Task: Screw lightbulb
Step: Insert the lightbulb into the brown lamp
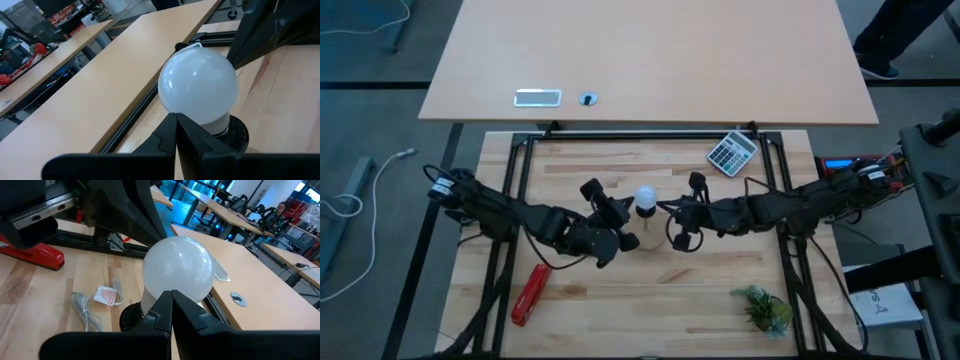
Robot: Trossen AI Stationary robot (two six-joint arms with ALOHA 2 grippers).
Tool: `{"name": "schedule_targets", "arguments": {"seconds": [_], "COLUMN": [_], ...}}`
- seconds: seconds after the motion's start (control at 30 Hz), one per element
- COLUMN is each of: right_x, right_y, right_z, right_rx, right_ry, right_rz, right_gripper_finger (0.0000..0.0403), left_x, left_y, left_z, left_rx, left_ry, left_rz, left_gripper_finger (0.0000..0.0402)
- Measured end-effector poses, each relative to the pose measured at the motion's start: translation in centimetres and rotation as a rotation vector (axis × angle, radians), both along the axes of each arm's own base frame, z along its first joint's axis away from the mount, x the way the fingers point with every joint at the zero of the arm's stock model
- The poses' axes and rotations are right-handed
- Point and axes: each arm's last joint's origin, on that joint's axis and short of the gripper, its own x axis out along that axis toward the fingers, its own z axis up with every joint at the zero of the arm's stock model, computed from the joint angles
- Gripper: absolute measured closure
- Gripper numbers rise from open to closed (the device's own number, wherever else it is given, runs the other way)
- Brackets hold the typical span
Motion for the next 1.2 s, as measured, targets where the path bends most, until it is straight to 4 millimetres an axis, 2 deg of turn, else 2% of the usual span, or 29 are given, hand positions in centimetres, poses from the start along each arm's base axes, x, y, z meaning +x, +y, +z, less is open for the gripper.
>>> {"name": "schedule_targets", "arguments": {"seconds": [0.23,0.6,0.97,1.2], "right_x": [-0.1,-0.3,-0.1,0.0], "right_y": [0.0,-0.2,-0.8,-0.8], "right_z": [0.0,-0.1,-0.1,0.0], "right_rx": [0.022,0.001,0.006,-0.010], "right_ry": [-0.001,0.015,0.008,0.008], "right_rz": [-0.005,-0.085,-0.069,-0.049], "right_gripper_finger": [0.0403,0.0403,0.0403,0.0403], "left_x": [-0.3,-1.1,-0.1,0.0], "left_y": [-0.5,-2.7,-0.8,-0.3], "left_z": [0.3,0.6,0.3,0.2], "left_rx": [-0.006,-0.015,-0.025,-0.019], "left_ry": [-0.011,-0.033,-0.017,-0.015], "left_rz": [-0.016,-0.085,-0.048,-0.031], "left_gripper_finger": [0.0402,0.0402,0.0402,0.0402]}}
